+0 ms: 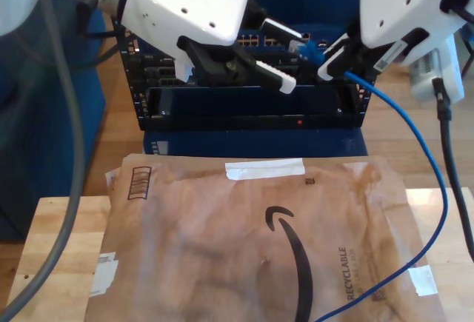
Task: Grab the cable and plug it in
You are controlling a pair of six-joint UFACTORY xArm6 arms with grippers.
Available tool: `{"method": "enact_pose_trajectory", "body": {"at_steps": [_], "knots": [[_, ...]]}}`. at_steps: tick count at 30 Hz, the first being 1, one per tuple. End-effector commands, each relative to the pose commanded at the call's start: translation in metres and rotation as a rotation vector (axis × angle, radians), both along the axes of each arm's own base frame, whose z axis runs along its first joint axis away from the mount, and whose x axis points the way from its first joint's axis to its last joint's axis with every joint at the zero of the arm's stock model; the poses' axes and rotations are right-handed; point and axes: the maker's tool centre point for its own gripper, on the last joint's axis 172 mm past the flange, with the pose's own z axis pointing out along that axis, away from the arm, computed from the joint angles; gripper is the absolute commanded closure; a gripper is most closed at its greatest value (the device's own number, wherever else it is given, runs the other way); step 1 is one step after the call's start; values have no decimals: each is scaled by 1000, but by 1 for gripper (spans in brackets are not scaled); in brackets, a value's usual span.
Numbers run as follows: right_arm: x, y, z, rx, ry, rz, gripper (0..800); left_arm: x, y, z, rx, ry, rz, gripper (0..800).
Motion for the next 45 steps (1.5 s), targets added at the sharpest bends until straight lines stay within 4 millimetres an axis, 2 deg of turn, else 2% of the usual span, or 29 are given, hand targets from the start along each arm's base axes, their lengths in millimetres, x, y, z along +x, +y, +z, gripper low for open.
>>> {"method": "enact_pose_trajectory", "body": {"at_steps": [3,6,13,17,19,27,32,38,40,43,45], "knots": [[-3,3,-4,1,15,9,797,1,-4,11,-43,-1,2,182],[-4,4,-7,3,22,12,797,2,-3,11,-50,-10,1,200],[-4,5,-5,10,22,13,797,2,-2,10,-49,-13,2,374],[-4,5,-4,10,19,13,797,2,-2,10,-50,-14,2,415],[-4,5,-4,11,18,13,797,4,1,10,-51,-12,11,463],[-4,5,-4,11,18,13,797,6,3,9,-54,-4,17,508],[-4,5,-3,12,17,12,797,0,2,9,-55,4,-3,539],[-4,5,-2,12,14,13,797,-2,1,8,-56,9,-8,593],[-4,5,-2,12,14,13,797,-3,1,7,-56,12,-10,637],[-4,5,-3,12,16,13,797,-3,1,3,-62,28,-10,641],[-4,5,-2,12,14,13,797,-7,-3,10,-100,42,-22,649]]}}
